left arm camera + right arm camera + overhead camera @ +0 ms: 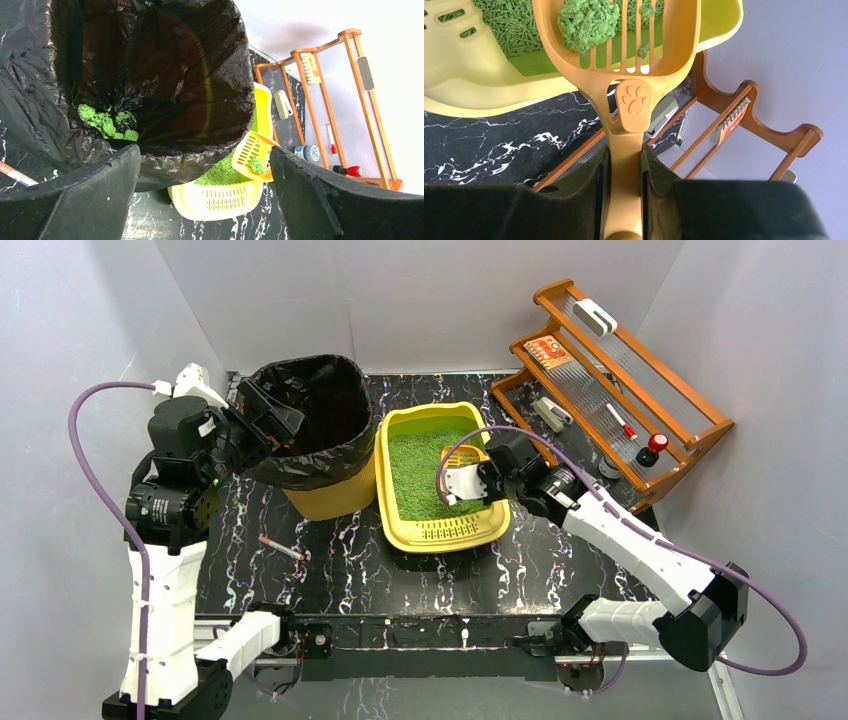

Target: Clean the litter box

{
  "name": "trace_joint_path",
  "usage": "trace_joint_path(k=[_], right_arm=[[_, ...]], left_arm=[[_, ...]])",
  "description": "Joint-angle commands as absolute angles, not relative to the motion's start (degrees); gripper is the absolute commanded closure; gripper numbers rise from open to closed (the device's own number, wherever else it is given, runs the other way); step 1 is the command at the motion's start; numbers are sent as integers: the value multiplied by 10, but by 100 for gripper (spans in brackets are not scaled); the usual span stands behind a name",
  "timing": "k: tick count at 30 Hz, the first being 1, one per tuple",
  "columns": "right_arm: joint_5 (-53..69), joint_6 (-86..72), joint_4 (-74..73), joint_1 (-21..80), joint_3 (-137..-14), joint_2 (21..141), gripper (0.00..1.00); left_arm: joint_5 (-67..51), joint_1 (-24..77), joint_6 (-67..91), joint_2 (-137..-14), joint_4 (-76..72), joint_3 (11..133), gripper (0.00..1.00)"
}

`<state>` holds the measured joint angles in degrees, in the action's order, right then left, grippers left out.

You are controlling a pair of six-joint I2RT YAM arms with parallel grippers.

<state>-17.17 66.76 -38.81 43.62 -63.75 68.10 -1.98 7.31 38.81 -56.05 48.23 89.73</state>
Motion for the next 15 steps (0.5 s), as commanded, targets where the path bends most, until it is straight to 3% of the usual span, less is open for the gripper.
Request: trace_joint_path(k=[1, 7, 10, 15], right_arm=[[-169, 685, -378, 440, -671, 677, 100], [-83, 480, -289, 440, -680, 684, 100], [-47, 352, -289, 439, -683, 701, 100], [-47, 275, -323, 435, -698, 722, 100]], left_arm=[[-21, 75, 388, -561, 475, 901, 2], [-20, 76, 388, -561, 475, 902, 2], [-19, 75, 388, -561, 476, 904, 2], [-10, 75, 387, -562, 484, 909, 2]])
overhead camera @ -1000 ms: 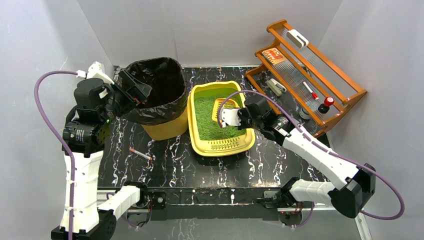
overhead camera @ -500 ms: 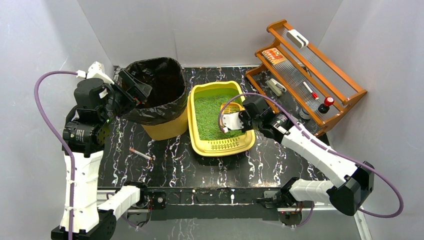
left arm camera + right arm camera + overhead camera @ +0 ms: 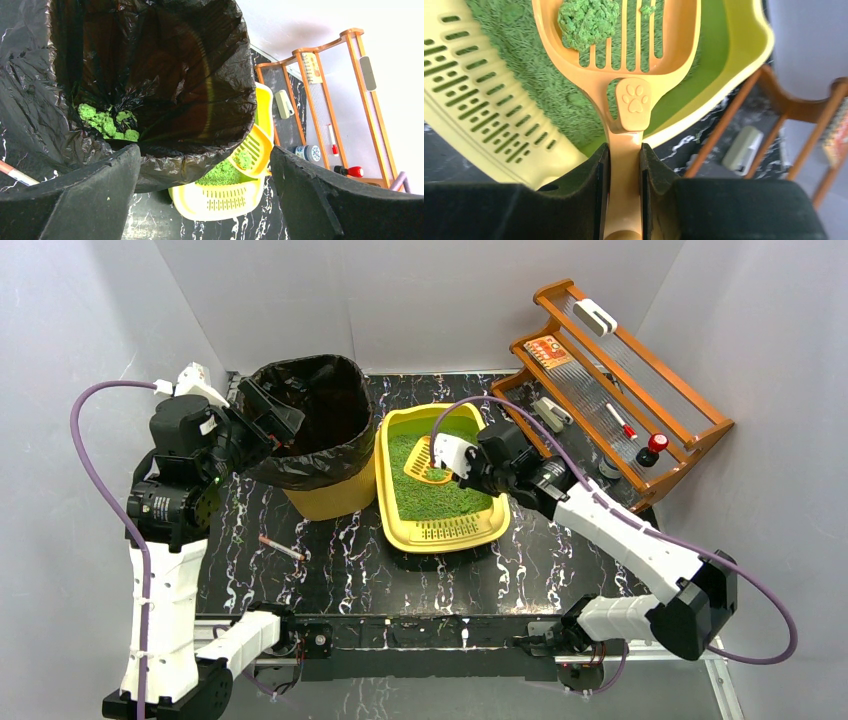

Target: Clean the litter box

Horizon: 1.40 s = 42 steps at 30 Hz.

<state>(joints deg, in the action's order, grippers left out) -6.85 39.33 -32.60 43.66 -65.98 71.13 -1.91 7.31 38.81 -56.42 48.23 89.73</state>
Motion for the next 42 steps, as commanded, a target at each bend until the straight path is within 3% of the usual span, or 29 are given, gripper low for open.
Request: trace_joint_path(k=[1, 10, 22, 42], right_arm=[[-50, 270, -333, 434, -707, 725, 100], [-22, 251, -361, 434, -747, 719, 100], [-90, 367, -348, 434, -740, 667, 100], [-66, 401, -376, 440, -898, 701, 100]], left_arm=[[-8, 75, 387, -562, 485, 907, 2], [29, 75, 394, -567, 499, 909, 2], [0, 76, 397, -568, 484, 896, 2], [-22, 75, 397, -555, 482, 883, 2]])
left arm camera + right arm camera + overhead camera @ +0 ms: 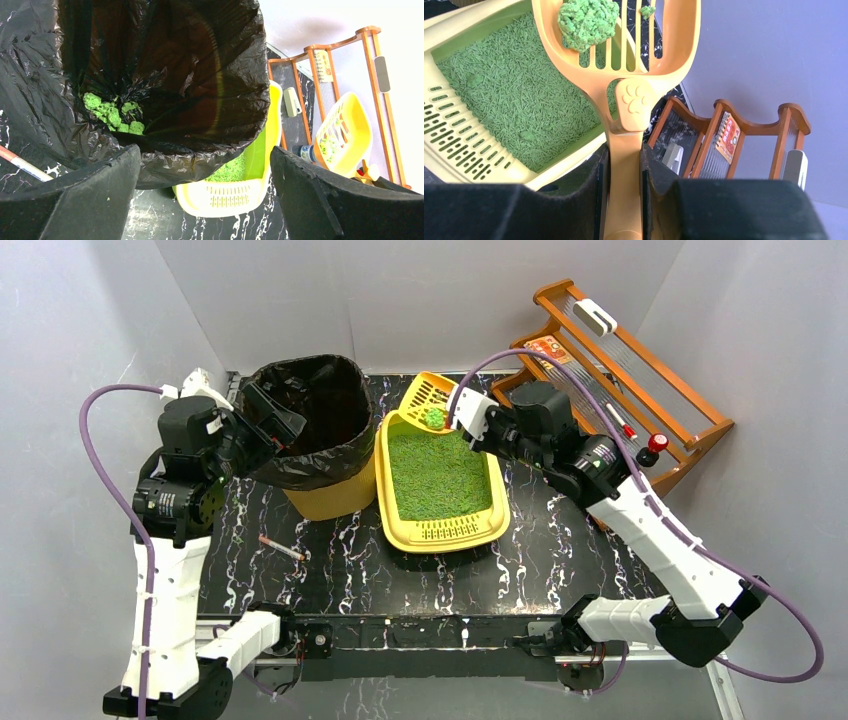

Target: Clean the litter box

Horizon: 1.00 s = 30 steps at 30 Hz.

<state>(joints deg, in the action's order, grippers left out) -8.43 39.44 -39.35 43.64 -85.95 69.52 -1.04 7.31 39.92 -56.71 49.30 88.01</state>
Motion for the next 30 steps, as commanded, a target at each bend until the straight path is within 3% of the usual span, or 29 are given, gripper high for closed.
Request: trace_joint_path(k=[1, 16, 30], right_arm=[[-61, 401, -375, 441, -903, 703, 100], [-61, 471, -348, 482, -1015, 789, 100], [-104, 643, -245, 548, -1103, 907, 100]], left_arm=[[-21, 75, 397, -555, 482, 884, 2], [6, 75, 387, -546, 485, 886, 2], [38, 76, 381, -540, 493, 893, 2]])
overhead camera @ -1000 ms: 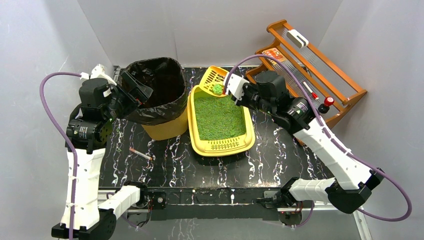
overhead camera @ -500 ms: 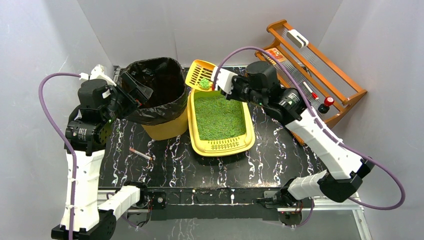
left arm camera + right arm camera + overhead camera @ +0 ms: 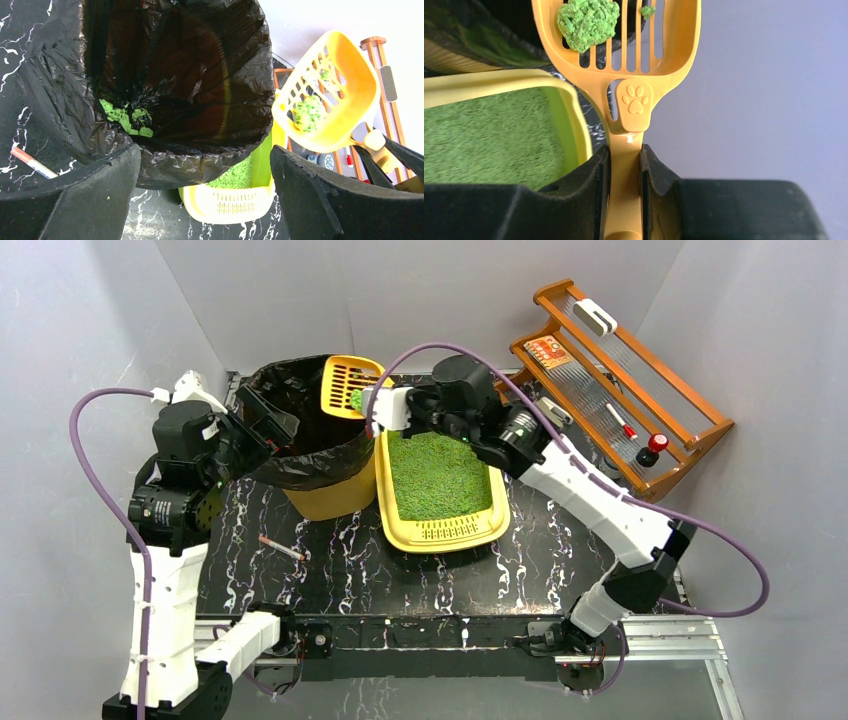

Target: Clean the litter box

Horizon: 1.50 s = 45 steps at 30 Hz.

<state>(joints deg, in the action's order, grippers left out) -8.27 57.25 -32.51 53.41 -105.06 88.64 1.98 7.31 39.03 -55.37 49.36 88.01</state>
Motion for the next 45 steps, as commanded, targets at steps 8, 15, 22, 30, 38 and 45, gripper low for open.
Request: trace_joint_path(k=[8, 15, 22, 30, 38, 45], right_arm=[[-132, 812, -168, 566, -1082, 941, 100], [-121, 955, -67, 573, -1038, 947, 100], [-113, 1075, -28, 573, -1008, 951, 100], [-125, 1190, 36, 578, -955, 951, 100], [-114, 1241, 62, 584, -938, 951, 100], [-140, 1224, 66, 585, -946, 958, 100]], left_arm=[[85, 75, 383, -526, 501, 918, 2], [97, 75, 389, -531, 497, 939, 2], [101, 75, 399, -523, 504, 927, 2], [89, 76, 386, -516, 498, 915, 2], [87, 75, 378, -512, 490, 901, 3], [81, 76, 372, -512, 486, 894, 6]])
